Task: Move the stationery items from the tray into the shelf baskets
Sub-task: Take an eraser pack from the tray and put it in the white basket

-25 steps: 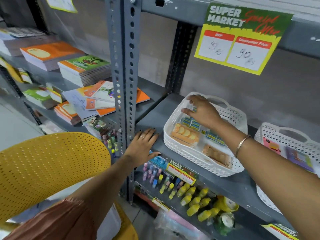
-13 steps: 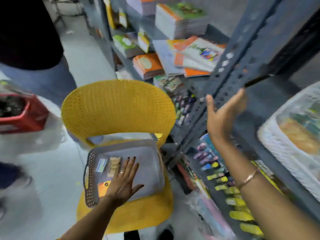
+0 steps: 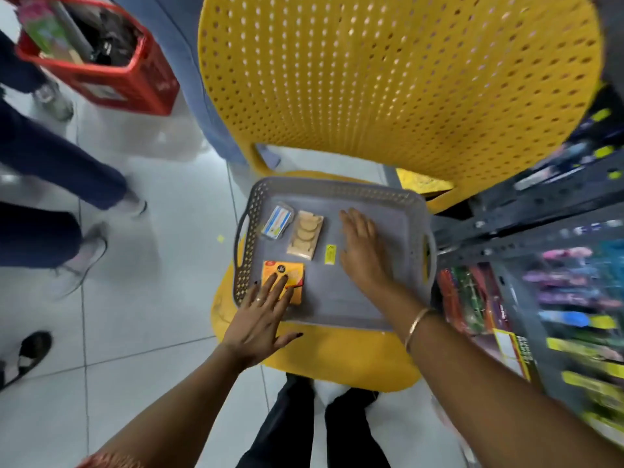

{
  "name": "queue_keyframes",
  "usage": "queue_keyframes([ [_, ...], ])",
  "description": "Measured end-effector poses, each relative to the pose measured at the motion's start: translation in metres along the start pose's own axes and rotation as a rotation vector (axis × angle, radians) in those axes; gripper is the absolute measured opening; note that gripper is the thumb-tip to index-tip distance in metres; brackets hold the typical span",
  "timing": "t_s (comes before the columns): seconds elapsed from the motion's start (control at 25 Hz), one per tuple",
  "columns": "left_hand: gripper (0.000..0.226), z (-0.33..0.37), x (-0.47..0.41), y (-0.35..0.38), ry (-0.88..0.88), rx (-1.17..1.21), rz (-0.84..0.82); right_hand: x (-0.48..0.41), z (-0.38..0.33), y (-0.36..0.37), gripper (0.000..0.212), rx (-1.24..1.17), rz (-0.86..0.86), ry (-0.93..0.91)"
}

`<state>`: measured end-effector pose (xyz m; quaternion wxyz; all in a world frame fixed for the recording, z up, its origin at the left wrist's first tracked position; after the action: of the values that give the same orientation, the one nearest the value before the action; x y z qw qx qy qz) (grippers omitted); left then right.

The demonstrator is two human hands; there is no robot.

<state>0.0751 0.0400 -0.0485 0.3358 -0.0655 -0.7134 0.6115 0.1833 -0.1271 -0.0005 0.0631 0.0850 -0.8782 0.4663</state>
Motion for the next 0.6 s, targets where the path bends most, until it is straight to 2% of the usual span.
queue_keyframes([
  [0.16,0.083,0.0,-0.002,0.004,0.002,0.007,0.027,-0.02,-0.025,0.062,0.058,0.263,-0.383,-0.326],
  [0.2,0.082,-0.001,-0.003,0.006,-0.008,0.018,0.026,-0.025,-0.03,0.069,0.056,0.318,-0.419,-0.382],
  [0.36,0.08,-0.001,-0.004,0.006,-0.018,0.019,0.067,-0.041,-0.046,0.079,0.059,0.465,-0.362,-0.517],
  [0.52,0.079,-0.001,-0.004,0.006,-0.023,0.005,0.097,-0.042,-0.042,0.076,0.044,0.548,-0.313,-0.526],
  [0.6,0.077,0.0,-0.004,0.008,-0.021,-0.002,0.102,-0.04,-0.034,0.072,0.045,0.599,-0.298,-0.531],
])
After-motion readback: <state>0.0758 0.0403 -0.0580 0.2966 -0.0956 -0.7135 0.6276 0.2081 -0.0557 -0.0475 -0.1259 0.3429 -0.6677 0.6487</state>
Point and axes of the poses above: each hand's wrist, its own x-axis away from the middle knuckle, its own y-axis out of the palm, z = x × y, the point moved 8 cm from there along -x, towards the middle knuckle, and after that the axes turned 12 degrees about -x, right-handed, at the moved point
